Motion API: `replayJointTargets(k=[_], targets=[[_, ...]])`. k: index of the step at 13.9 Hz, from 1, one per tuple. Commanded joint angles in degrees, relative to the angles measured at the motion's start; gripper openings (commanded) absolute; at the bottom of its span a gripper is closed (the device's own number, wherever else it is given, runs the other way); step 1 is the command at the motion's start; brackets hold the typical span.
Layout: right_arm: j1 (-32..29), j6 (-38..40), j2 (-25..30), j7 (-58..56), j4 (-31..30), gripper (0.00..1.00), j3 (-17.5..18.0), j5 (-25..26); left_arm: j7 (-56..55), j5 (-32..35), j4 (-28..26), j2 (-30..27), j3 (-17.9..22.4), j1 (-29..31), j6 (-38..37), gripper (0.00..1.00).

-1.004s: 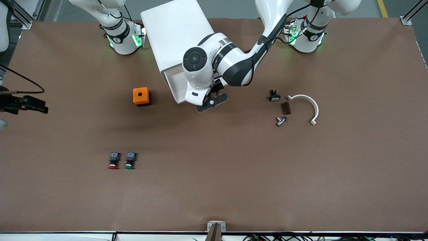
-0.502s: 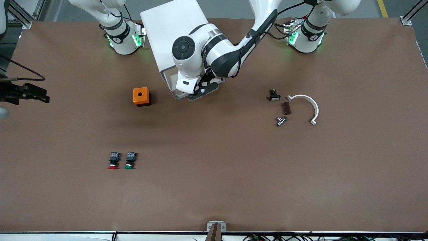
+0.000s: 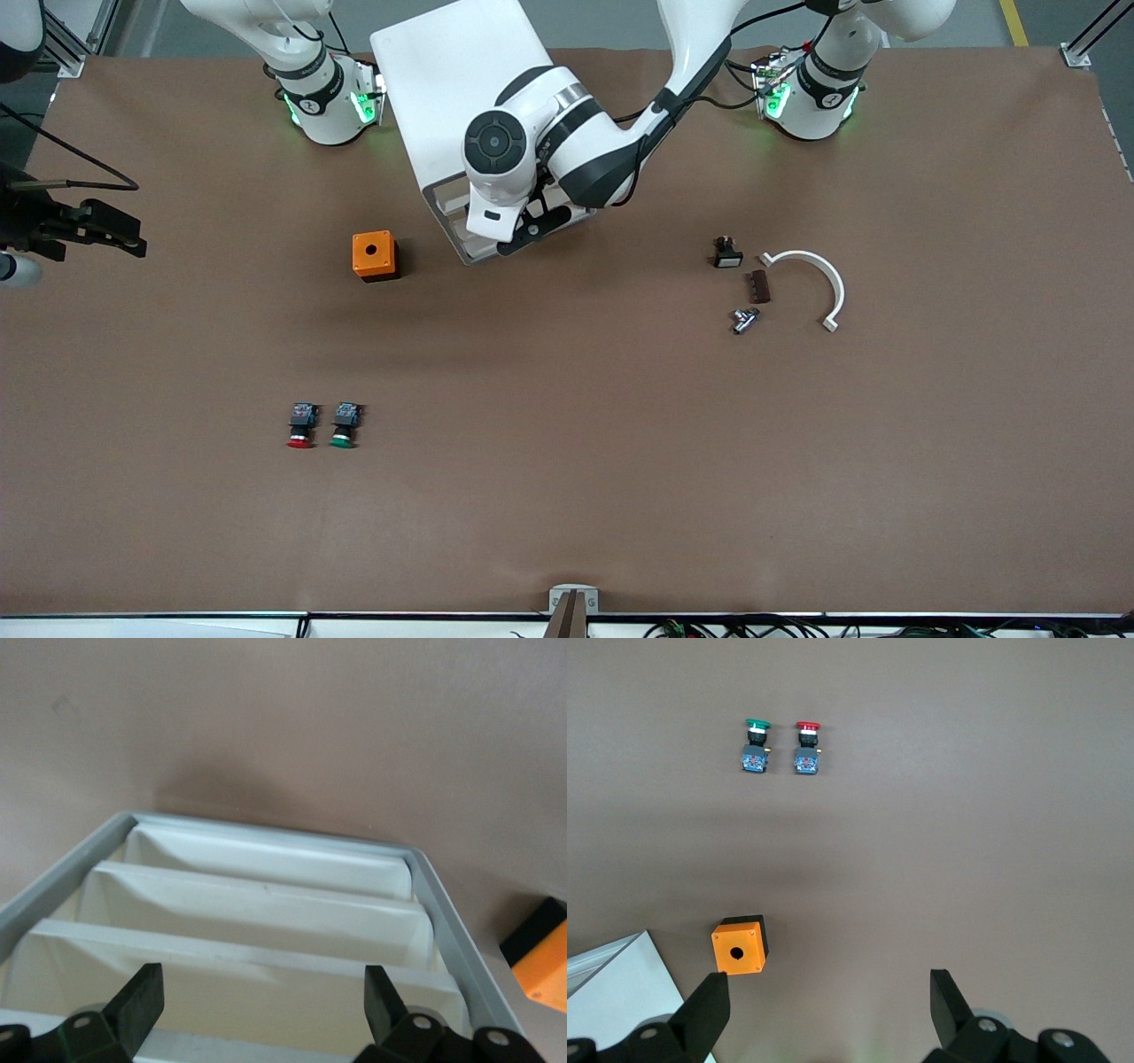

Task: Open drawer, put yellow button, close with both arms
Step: 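Push the drawer closed into the cabinet with the left gripper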

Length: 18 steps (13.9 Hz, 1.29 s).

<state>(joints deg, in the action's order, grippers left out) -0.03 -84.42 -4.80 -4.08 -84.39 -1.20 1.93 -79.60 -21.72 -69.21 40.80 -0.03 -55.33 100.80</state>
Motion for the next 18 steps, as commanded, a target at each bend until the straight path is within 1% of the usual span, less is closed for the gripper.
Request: replayJointTargets(k=[1, 5, 7, 11, 16, 18], targets=[[-0.5, -0.7, 2.5, 0.7, -1.8, 1.00, -0.2, -0.5, -1.5, -5.3, -0.7, -0.4, -0.8, 0.1, 0.1, 0.99], [-0.5, -1.4, 4.4, 0.7, -1.8, 1.00, -0.1, -0.7, -1.5, -8.4, -3.4, -0.4, -0.8, 0.0, 2.3, 0.99], [-1.3, -1.7, 5.0, 0.6, -2.0, 1.00, -0.3, -2.5, -1.5, -9.2, -4.0, -0.4, -0.8, 0.0, 3.2, 0.99], [-1.4, -2.9, 6.9, 0.6, -5.6, 1.00, -0.2, -2.5, -1.5, -11.5, -5.2, -0.5, -0.8, -0.2, 4.8, 0.99], [-1.2, -3.6, 8.1, 0.6, -7.7, 1.00, -0.1, -2.5, -1.3, -10.9, -5.1, -1.0, -0.4, 0.4, 4.8, 0.99], [-1.0, -3.6, 8.4, 0.6, -8.2, 1.00, 0.0, -2.5, -0.7, -9.8, -4.6, -1.9, 0.3, 2.0, 4.8, 0.99]])
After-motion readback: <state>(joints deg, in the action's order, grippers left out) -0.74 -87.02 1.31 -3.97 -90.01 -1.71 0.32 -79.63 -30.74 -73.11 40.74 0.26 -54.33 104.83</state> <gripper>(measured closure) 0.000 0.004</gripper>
